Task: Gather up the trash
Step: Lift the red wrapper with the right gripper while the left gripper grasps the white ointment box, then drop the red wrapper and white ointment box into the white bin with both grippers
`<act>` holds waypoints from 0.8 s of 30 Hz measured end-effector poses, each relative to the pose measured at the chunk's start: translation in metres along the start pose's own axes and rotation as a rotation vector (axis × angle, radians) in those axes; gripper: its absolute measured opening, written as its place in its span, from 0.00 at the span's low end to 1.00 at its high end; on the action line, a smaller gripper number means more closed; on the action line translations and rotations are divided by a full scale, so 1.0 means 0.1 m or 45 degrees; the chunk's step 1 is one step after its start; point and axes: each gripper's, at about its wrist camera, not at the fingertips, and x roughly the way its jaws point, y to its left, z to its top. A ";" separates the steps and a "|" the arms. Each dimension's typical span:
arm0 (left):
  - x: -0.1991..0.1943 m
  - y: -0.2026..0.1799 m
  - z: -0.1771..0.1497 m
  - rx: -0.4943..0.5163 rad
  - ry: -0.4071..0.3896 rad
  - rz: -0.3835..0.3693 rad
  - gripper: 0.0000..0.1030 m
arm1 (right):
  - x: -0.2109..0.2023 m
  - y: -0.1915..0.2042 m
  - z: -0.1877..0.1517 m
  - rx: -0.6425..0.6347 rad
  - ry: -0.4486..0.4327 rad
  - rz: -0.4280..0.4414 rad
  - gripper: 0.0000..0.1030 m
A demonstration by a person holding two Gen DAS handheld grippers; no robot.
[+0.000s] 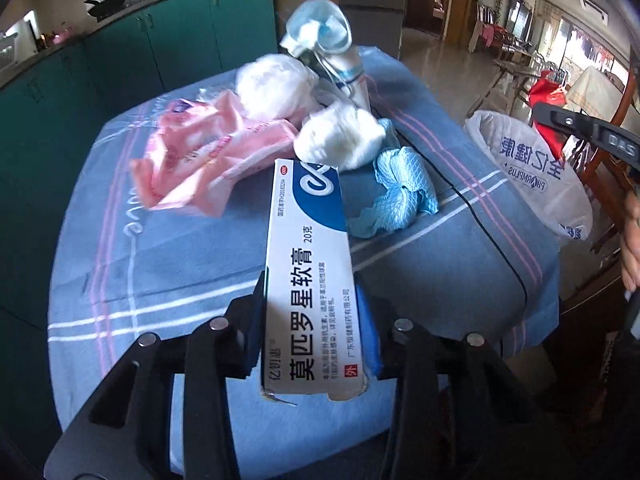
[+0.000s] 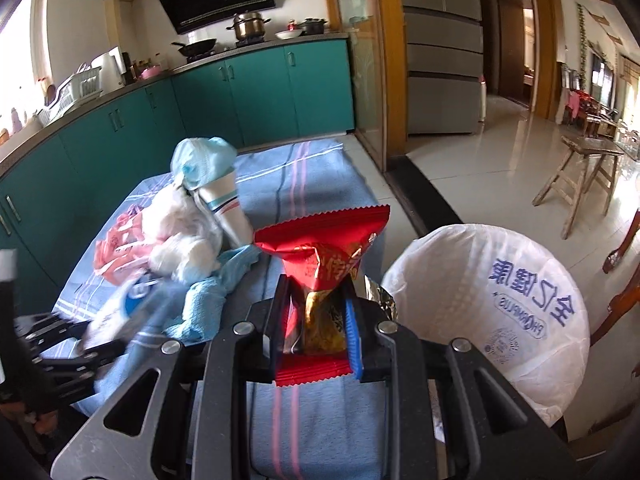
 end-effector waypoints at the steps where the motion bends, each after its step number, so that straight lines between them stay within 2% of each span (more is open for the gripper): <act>1: -0.09 0.02 -0.02 -0.013 -0.028 -0.004 0.40 | 0.00 -0.04 0.01 0.009 -0.005 -0.011 0.25; 5: -0.43 0.03 0.03 -0.060 -0.146 -0.044 0.39 | -0.01 -0.37 0.05 0.109 -0.015 -0.121 0.25; 9: -0.62 -0.17 0.24 -0.022 -0.247 -0.170 0.40 | -0.06 -0.82 0.05 0.249 -0.017 -0.252 0.25; 13: -0.47 -0.53 0.45 0.064 -0.228 -0.246 0.39 | -0.08 -1.22 -0.07 0.365 0.024 -0.333 0.25; 16: -0.26 -0.98 0.66 0.144 -0.220 -0.369 0.39 | -0.06 -1.44 -0.21 0.425 0.072 -0.364 0.25; 21: 0.24 -1.72 1.07 0.192 -0.112 -0.584 0.39 | -0.16 -1.72 -0.37 0.489 0.085 -0.401 0.25; 24: 0.52 -2.16 1.25 0.239 -0.074 -0.652 0.40 | -0.30 -1.84 -0.45 0.511 0.070 -0.421 0.25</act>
